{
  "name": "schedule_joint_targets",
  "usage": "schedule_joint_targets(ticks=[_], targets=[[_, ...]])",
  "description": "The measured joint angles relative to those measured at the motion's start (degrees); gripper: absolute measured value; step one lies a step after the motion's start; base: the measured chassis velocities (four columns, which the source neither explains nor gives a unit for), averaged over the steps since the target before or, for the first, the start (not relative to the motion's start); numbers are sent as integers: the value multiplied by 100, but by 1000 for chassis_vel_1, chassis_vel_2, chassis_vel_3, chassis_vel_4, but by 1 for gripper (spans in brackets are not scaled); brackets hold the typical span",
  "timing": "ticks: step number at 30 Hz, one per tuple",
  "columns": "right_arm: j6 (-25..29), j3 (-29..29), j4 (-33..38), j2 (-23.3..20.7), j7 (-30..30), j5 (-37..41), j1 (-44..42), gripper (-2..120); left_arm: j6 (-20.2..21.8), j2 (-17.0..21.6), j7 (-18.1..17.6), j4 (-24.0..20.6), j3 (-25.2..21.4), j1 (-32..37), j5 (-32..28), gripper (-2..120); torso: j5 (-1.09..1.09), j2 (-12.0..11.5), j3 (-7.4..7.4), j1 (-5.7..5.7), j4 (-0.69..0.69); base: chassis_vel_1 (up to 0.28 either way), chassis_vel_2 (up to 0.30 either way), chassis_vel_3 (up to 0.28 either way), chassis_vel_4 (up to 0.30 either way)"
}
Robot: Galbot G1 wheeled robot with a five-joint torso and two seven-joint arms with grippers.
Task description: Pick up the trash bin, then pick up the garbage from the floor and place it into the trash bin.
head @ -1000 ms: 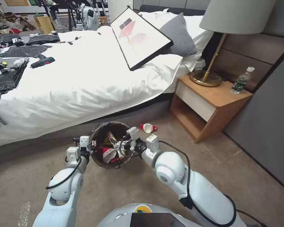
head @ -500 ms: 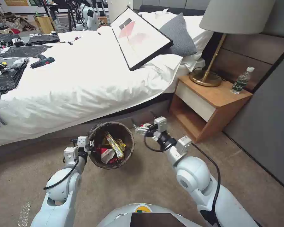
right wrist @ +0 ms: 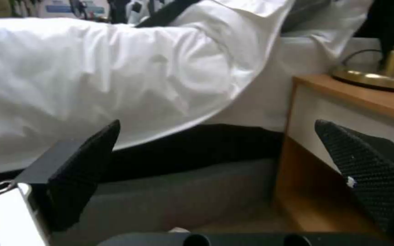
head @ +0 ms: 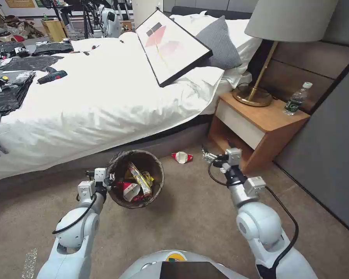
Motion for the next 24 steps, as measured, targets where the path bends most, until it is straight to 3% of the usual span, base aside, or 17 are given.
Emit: schedule_joint_targets(ticks=[8, 24], targets=[[306, 568, -32, 207, -282, -178, -533, 100, 15, -7, -5, -50, -37, 35, 23, 3, 0, 0, 0, 0, 1, 0, 0, 0, 0], [402, 766, -61, 280, -557, -170, -817, 100, -13, 10, 2, -14, -24, 42, 45, 3, 0, 0, 0, 0, 1, 0, 0, 0, 0]])
